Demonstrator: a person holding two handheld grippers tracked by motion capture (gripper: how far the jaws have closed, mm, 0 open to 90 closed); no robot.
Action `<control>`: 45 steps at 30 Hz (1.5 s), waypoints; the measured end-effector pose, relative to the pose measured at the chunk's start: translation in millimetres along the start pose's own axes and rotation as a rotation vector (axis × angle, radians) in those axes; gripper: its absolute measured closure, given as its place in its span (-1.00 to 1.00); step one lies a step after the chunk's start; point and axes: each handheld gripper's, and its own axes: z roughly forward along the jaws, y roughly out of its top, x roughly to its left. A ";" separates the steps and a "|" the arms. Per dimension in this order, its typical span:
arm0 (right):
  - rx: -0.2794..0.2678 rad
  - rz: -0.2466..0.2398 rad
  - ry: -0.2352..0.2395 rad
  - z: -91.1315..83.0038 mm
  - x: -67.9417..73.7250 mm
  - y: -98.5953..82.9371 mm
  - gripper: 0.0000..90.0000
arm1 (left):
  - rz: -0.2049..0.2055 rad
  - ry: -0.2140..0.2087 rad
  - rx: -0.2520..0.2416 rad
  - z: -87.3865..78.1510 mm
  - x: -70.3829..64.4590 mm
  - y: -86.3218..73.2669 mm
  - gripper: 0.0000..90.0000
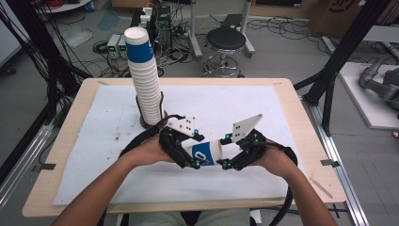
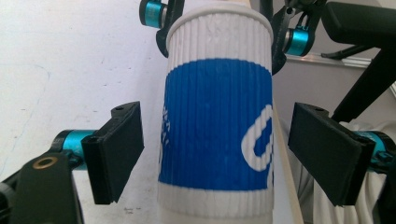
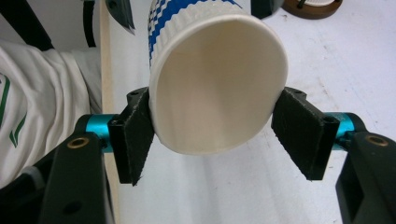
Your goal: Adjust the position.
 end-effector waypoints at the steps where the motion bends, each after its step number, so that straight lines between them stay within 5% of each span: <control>1: 0.010 -0.005 0.000 0.7 0.2 1.4 -0.29 | 0.006 0.002 0.020 0.7 0.2 1.2 -0.58; 13: 0.153 -0.084 -0.019 2.7 0.9 25.2 -0.29 | 0.003 -0.019 0.138 13.8 3.7 1.9 -0.53; 24: 0.250 -0.139 -0.023 12.1 7.2 38.6 -0.30 | 0.007 -0.055 0.196 22.3 4.8 1.8 -0.36; 33: 0.281 -0.150 -0.027 15.6 9.7 40.1 -0.32 | 0.014 -0.061 0.178 27.3 4.8 -3.6 -0.32; 38: 0.155 -0.071 -0.013 9.7 5.0 35.1 -0.43 | -0.006 -0.062 0.059 21.2 6.3 -16.1 -0.37; 45: -0.200 0.123 0.041 -13.0 -7.0 20.4 -0.52 | -0.037 0.010 -0.093 7.2 8.3 -32.7 -0.38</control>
